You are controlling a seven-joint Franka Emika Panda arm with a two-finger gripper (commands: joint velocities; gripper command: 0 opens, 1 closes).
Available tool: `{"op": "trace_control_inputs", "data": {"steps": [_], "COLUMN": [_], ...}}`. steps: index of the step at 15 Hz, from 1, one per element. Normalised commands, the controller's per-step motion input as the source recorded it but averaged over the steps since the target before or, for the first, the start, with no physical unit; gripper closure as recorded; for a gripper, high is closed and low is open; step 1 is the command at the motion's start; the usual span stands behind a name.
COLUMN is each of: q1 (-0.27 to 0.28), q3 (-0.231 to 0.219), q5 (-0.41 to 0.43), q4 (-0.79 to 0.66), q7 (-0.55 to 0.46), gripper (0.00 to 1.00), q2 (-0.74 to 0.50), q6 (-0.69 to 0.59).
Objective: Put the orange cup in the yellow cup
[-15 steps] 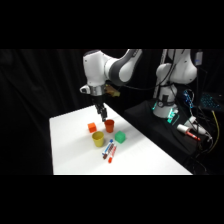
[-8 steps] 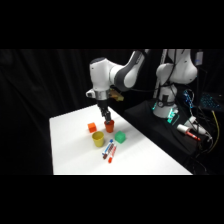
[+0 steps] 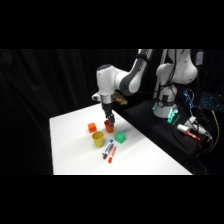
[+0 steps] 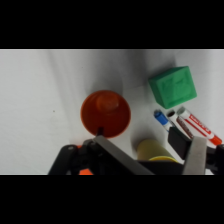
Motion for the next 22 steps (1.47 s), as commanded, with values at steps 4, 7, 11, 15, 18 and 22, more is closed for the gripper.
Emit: {"op": "trace_control_inputs", "data": {"steps": [4, 7, 11, 15, 18, 22], "q1": [-0.001, 0.011, 0.011, 0.004, 0.03, 0.058], "q3": [-0.013, -0.035, -0.028, -0.01, -0.026, -0.05], "q5": [-0.024, -0.037, 0.02, 0.076, 0.056, 0.029], "q4": [-0.09, -0.02, 0.01, 0.03, 0.05, 0.05], "q7": [0.1, 0.11, 0.06, 0.02, 0.03, 0.05], "gripper": [0.0, 0.0, 0.0, 0.0, 0.26, 0.59], "q2": [0.04, 0.12, 0.14, 0.12, 0.08, 0.04], "q6": [0.28, 0.31, 0.25, 0.19, 0.15, 0.11]}}
